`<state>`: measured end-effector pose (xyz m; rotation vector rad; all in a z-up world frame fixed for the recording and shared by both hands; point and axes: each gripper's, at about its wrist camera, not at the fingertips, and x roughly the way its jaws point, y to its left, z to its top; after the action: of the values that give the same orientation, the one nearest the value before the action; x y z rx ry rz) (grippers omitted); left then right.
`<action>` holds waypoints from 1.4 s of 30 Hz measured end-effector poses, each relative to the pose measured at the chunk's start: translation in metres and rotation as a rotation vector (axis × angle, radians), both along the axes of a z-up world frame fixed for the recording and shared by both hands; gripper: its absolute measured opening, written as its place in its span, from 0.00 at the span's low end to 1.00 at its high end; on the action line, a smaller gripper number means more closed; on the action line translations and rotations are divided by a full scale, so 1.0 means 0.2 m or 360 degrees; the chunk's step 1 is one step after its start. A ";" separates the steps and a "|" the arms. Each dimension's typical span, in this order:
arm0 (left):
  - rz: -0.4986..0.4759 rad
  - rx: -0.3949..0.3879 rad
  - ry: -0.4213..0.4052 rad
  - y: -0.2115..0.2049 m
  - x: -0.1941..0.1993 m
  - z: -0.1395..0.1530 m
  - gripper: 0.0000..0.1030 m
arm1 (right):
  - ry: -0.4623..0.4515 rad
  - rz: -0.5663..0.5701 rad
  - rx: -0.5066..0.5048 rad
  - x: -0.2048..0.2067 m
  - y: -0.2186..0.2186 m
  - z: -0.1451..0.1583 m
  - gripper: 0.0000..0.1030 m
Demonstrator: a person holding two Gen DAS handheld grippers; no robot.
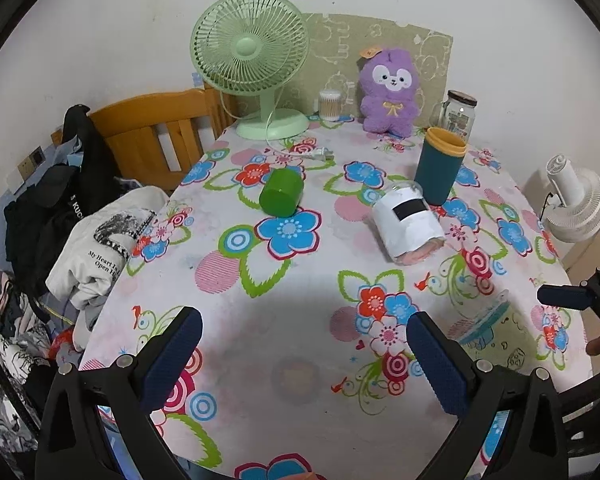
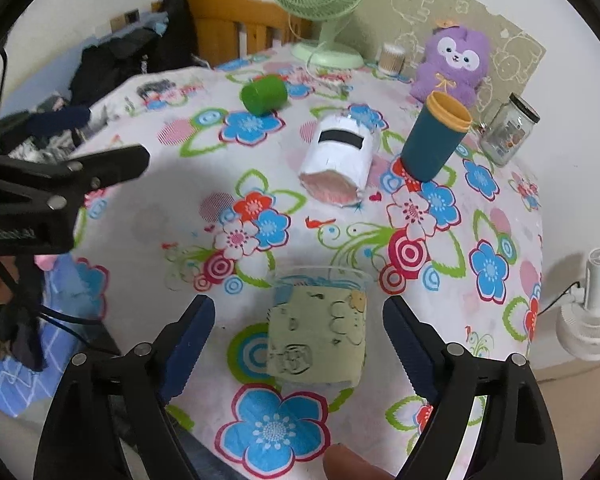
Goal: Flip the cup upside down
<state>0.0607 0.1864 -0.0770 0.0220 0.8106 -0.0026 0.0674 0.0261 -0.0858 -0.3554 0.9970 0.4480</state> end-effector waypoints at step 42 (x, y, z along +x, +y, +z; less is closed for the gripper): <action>-0.0195 -0.0213 0.0217 -0.89 0.03 -0.12 1.00 | 0.0027 -0.0528 0.0494 -0.11 -1.21 -0.05 0.85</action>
<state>0.0671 0.0086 -0.1008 -0.0555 0.9428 -0.1758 0.0447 -0.2160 -0.0963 0.0936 0.9635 0.2973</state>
